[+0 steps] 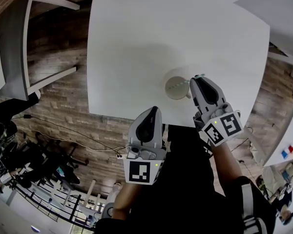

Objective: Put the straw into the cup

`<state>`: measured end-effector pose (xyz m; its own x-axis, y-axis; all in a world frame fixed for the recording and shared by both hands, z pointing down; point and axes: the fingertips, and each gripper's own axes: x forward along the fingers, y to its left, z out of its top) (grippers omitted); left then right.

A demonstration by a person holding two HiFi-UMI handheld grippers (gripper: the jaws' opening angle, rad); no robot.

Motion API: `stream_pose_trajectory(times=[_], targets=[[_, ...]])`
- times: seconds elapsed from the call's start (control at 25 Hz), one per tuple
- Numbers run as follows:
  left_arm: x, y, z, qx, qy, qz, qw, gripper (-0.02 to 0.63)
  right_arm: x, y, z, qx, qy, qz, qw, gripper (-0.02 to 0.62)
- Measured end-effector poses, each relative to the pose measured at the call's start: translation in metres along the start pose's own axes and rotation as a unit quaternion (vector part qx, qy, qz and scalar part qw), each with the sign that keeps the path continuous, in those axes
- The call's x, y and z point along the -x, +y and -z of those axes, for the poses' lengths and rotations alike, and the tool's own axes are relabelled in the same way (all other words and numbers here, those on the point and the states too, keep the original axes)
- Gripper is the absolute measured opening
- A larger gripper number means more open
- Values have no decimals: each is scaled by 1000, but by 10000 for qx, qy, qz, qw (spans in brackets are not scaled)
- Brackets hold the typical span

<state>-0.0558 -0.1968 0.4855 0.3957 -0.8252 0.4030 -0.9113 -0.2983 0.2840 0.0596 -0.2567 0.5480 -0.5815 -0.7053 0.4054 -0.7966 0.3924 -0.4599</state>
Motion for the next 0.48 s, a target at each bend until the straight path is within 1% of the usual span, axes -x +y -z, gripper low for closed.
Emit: stream_pose_trajectory(times=[0.32,0.48], targets=[[6,-2,2,40,15,-16,10000,5,3,-1,3,24,36,58,10000,29],[11,-6,2,-1,-60,43,10000,4,11,0,2,47,6,120,9999,44]])
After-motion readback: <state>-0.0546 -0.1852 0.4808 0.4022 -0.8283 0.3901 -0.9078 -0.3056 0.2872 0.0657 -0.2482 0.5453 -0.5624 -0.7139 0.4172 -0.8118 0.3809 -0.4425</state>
